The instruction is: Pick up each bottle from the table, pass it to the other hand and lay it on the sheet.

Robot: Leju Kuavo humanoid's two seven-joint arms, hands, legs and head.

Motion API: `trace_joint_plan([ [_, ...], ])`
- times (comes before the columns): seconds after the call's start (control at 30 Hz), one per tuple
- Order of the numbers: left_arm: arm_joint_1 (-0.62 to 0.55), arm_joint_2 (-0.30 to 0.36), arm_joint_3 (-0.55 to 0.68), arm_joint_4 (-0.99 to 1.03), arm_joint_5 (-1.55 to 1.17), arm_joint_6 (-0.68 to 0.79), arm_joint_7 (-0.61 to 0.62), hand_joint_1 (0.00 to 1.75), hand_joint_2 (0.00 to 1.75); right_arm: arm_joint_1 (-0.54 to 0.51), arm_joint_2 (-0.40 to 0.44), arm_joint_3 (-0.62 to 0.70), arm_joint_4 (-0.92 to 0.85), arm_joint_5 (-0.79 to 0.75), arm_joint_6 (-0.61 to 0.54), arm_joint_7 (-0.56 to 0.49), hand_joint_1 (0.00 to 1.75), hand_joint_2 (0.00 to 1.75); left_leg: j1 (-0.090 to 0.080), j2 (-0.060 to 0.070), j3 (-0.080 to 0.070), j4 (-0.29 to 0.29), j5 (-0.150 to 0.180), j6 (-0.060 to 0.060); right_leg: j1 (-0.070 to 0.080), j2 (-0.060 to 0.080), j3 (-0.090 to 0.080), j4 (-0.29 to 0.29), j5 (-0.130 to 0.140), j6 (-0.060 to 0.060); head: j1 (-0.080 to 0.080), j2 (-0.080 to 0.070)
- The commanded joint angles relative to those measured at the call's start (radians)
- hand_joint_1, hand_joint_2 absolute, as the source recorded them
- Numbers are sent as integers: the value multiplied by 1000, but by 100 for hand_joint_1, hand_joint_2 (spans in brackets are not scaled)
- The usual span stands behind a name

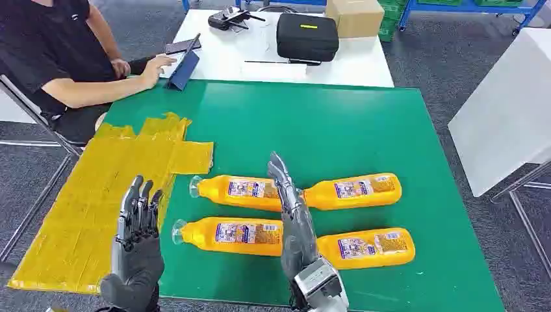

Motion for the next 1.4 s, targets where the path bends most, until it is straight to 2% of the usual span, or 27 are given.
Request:
trace_joint_plan([
  [0.03,-46,-31,20,10,-11,123,4,0,0,-12,8,-10,74,-54,14,6,0,0,1,0,3,-1,-1,-1,1,-1,4,-2,-1,-1,0,0],
  [0.07,-46,-31,20,10,-11,123,4,0,0,-12,8,-10,74,-54,14,6,0,0,1,0,2,-1,-1,-1,1,-1,3,-2,0,-1,0,0],
  [0.1,-62,-17,-7,32,-9,190,4,0,0,-34,-8,-28,102,-84,24,-12,0,0,1,0,3,-1,-1,-1,1,-1,4,-2,-1,-2,0,0],
  [0.53,-81,-12,-18,54,-10,210,4,0,0,-49,-19,-47,124,-108,39,-27,0,0,0,0,2,-1,0,-1,1,-1,3,-1,0,-1,0,0],
  [0.57,-81,-12,-18,54,-10,210,4,171,0,-49,-19,-47,124,-108,39,-27,0,0,0,0,1,-1,0,0,0,-1,2,-1,0,-1,0,0],
  [0.6,-81,-12,-18,54,-10,210,4,175,0,-49,-19,-47,124,-108,39,-27,49,0,1,0,3,-1,-1,-1,1,-1,3,-2,-1,-1,0,0],
  [0.63,-105,-9,-26,82,-11,225,4,175,0,-68,-35,-75,157,-134,59,-52,175,0,0,0,2,-1,0,0,0,-1,2,-1,0,-1,0,0],
  [1.03,-105,-9,-26,82,-11,225,4,175,0,-68,-35,-75,157,-134,59,-52,175,0,0,0,2,-1,0,0,0,-1,2,-1,0,-1,0,0],
  [1.07,-121,2,-44,103,-7,247,4,175,0,-85,-33,-103,200,-139,78,-81,175,0,1,0,3,-1,-1,-1,1,-1,3,-2,-1,-1,0,0],
  [1.4,-133,10,-55,119,-5,263,4,175,0,-98,-32,-121,232,-143,93,-99,175,0,1,0,3,-1,-1,-1,1,-1,4,-2,-1,-1,0,0],
])
